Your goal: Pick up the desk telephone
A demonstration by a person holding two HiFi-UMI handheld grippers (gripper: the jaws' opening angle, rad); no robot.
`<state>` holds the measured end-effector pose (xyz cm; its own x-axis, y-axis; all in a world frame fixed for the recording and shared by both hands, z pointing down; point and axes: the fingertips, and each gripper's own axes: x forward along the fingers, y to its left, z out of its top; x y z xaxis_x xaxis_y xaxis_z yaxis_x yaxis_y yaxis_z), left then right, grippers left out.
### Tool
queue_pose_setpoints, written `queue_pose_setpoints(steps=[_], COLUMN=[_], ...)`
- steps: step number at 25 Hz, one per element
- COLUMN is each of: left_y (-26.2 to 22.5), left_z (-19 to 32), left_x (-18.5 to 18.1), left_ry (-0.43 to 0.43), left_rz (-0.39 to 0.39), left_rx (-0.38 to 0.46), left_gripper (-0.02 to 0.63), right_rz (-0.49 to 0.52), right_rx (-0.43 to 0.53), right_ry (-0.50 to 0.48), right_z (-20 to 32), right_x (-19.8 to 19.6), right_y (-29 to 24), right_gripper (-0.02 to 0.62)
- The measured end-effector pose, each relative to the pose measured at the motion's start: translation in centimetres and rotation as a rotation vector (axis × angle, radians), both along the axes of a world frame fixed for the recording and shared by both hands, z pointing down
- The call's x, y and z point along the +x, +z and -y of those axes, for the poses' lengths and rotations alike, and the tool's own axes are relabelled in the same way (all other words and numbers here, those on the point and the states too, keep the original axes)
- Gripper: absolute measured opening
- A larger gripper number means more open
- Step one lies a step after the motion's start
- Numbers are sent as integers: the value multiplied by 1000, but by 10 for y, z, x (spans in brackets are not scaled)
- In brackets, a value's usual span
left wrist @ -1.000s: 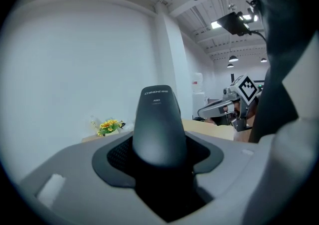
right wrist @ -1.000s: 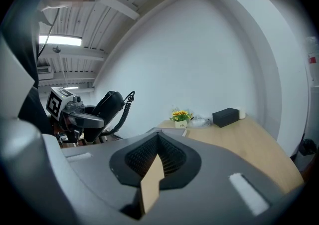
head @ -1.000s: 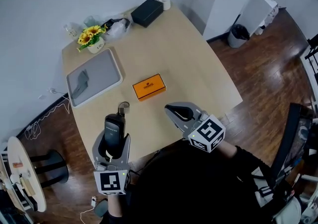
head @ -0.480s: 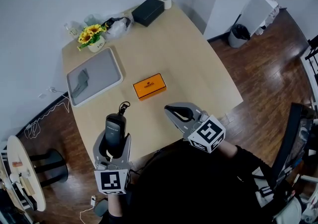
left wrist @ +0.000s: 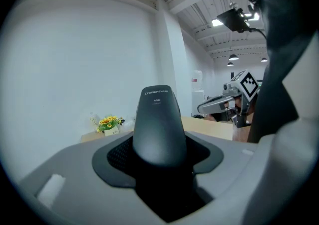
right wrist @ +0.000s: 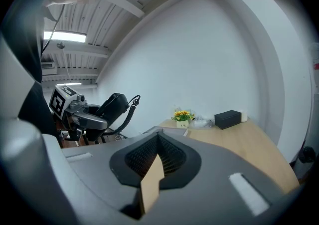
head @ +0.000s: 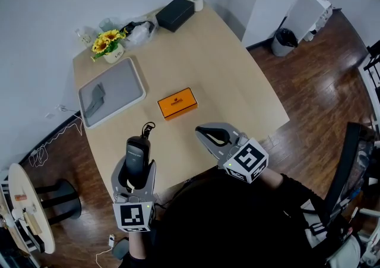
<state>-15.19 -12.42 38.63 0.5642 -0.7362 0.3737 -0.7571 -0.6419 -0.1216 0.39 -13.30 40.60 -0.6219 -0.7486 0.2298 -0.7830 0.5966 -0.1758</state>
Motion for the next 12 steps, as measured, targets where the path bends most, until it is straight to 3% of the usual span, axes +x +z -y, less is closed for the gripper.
queue_pose_setpoints(steps=[12], left_y=[8], left_z=[-4], left_x=[2], left_ry=[6], left_rz=[11], left_rx=[-15], left_gripper=[262], right_rz=[-12], right_rx=[16], right_ry=[-7], right_z=[-3], right_x=[1], right_y=[-2], right_gripper=[0])
